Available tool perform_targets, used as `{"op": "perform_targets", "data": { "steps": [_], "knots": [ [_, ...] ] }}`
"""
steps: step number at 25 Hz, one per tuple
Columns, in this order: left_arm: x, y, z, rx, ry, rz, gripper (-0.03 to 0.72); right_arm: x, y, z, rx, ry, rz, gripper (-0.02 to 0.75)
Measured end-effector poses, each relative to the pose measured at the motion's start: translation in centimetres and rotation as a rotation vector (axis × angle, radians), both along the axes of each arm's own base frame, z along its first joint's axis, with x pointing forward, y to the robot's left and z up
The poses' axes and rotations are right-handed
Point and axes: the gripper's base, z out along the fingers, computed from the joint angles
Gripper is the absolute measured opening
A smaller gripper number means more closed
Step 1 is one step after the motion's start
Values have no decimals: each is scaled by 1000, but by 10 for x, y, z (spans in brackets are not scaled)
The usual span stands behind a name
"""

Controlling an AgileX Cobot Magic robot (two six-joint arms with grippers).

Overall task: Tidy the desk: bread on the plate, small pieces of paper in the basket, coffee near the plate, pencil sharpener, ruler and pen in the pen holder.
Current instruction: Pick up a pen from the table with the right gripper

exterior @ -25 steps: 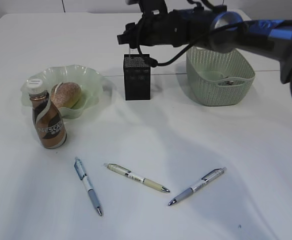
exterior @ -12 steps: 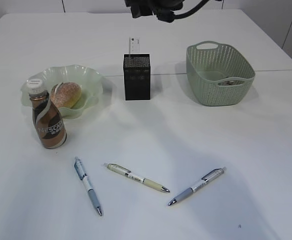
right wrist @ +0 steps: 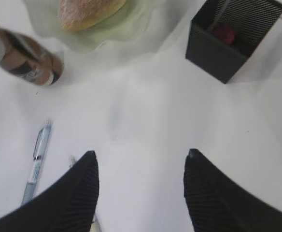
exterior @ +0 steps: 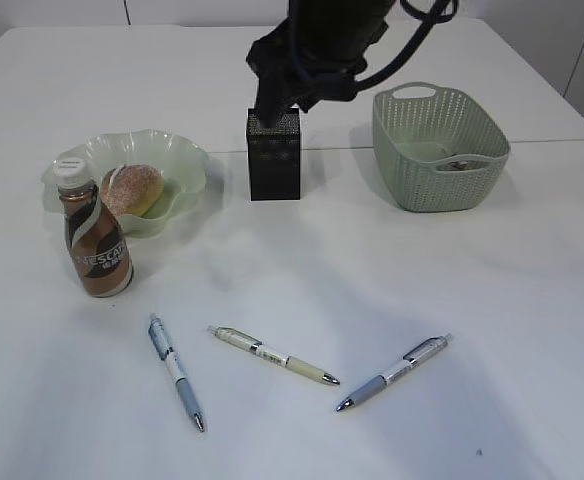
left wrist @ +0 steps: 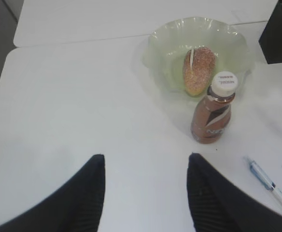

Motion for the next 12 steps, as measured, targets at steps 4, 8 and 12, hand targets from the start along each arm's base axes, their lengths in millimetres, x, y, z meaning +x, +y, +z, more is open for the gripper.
{"op": "perform_targets", "data": {
  "steps": [4,8,12],
  "knots": [
    [-3,-1,-3,-25,46,2,384,-12,23,0,13,-15,166,447],
    [-6,-1,-8,-31,106,10,384,-20,47,-13,9,3,262,443],
    [-9,-1,-10,-31,145,16,384,-20,55,-31,-44,29,275,443]
  ]
}}
